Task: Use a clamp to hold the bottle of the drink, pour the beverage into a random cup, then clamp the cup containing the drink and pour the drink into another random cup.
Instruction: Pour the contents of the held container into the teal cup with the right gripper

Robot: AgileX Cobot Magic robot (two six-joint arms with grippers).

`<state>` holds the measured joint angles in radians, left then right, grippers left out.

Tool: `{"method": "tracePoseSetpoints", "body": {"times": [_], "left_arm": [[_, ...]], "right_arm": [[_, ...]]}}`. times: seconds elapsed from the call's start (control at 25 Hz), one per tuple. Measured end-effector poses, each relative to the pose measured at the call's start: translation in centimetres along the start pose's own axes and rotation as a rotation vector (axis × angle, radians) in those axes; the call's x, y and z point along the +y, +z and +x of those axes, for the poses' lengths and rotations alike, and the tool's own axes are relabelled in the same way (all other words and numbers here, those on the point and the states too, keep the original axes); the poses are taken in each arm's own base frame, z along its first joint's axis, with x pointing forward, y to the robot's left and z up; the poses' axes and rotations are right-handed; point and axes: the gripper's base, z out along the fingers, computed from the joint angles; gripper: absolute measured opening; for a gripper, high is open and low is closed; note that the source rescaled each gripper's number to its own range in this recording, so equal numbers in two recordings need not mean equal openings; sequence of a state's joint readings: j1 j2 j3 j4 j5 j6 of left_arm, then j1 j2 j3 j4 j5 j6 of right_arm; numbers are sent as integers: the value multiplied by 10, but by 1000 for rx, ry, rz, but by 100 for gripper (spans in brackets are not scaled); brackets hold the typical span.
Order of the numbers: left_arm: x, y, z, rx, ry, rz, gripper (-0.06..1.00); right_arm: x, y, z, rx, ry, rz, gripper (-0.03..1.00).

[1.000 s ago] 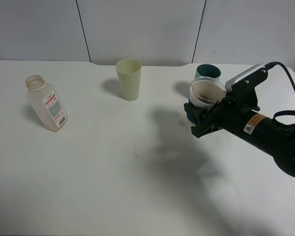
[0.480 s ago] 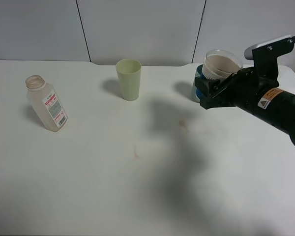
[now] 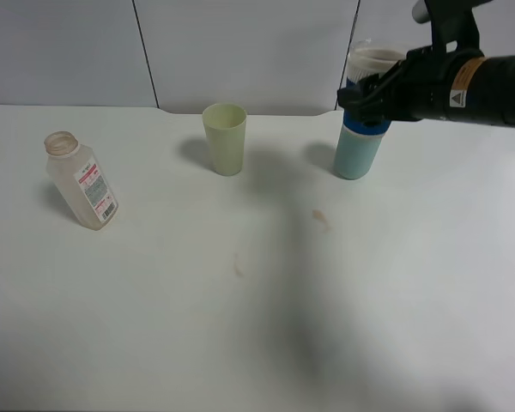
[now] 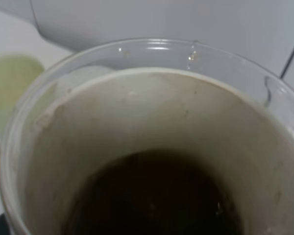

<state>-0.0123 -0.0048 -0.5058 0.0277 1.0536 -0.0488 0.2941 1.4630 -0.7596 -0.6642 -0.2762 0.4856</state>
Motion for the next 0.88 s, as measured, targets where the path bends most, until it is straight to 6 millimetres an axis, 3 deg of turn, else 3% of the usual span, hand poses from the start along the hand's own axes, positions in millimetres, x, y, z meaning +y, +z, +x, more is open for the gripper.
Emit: {"method": "tracePoseSetpoints", "body": {"times": [0.12, 0.36, 0.88], "left_arm": [[0, 0, 0, 0, 0, 0, 100], [0, 0, 0, 0, 0, 0, 100], [0, 0, 0, 0, 0, 0, 100]], "right_arm": [[-3, 1, -15, 11, 4, -4, 0], [-14, 1, -25, 82, -40, 70, 0], [-38, -4, -24, 127, -99, 337, 0]]}}
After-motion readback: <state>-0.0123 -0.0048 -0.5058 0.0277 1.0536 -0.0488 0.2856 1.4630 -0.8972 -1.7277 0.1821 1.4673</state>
